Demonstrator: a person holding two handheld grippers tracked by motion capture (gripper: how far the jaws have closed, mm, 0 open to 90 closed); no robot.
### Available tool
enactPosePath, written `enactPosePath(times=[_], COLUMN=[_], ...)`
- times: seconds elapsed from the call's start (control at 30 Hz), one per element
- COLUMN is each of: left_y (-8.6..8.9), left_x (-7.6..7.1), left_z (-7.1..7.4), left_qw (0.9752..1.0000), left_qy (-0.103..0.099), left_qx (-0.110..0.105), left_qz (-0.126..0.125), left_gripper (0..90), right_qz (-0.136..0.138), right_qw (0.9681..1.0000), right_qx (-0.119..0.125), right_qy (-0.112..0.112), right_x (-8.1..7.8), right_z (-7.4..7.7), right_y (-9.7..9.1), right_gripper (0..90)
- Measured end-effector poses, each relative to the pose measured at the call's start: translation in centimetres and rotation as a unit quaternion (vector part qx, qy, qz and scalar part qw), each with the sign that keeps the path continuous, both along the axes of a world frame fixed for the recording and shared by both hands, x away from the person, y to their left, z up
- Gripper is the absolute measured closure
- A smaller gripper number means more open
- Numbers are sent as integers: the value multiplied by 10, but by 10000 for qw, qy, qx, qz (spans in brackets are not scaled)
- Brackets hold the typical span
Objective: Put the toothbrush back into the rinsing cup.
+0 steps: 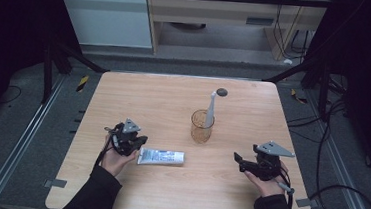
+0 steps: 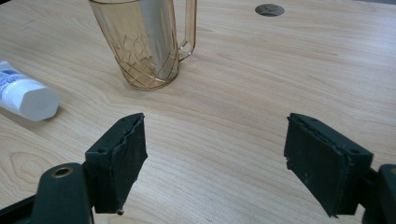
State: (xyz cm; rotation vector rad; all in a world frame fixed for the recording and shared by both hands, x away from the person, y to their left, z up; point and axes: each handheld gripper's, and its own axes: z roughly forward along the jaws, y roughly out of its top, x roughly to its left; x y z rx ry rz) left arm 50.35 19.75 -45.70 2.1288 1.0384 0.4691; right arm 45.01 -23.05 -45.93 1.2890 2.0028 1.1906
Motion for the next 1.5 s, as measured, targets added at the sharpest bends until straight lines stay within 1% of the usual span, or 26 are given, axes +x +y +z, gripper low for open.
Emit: enactPosePath(times=[0.23,0.33,0.4,0.5,0.53,0.63,0.7,0.83,1.0,1.13,1.3,1.4,1.5], left_y=[-22,-30,-36,-43,-46,-50,-52,-55,-56,-54,-55,-59,-64], left_x=[2,3,2,2,2,3,3,3,5,5,5,6,6], left_z=[-6,-8,-10,-11,-12,-13,-15,-16,-20,-19,-20,-20,-19], left_qw=[9999,9998,9997,9994,9993,9992,9989,9988,9983,9981,9980,9980,9976], left_qy=[7,31,47,65,101,135,140,160,201,200,210,235,235], left_qx=[26,25,30,25,14,24,53,87,190,208,171,63,91], left_qz=[-159,-215,-255,-338,-364,-383,-451,-460,-518,-538,-567,-586,-649], left_gripper=[892,892,893,892,893,893,892,892,892,892,891,891,892], right_qz=[-29,-46,-57,-42,-41,-44,-45,-48,-41,-40,-34,-47,-36], right_qw=[9999,9999,9998,9998,9998,9998,9997,9997,9997,9997,9997,9996,9996], right_qx=[-54,-80,-66,-142,-144,-147,-142,-145,-158,-157,-167,-175,-187], right_qy=[99,103,165,152,151,148,167,175,194,198,199,212,202], right_x=[-1,0,0,1,1,1,2,2,2,2,2,3,3], right_z=[-6,-8,-9,-11,-11,-11,-12,-12,-12,-13,-13,-13,-13], right_y=[-3,-4,-4,-4,-4,-4,-4,-5,-4,-4,-4,-4,-5], right_gripper=[211,211,210,208,208,208,207,206,206,206,205,206,206])
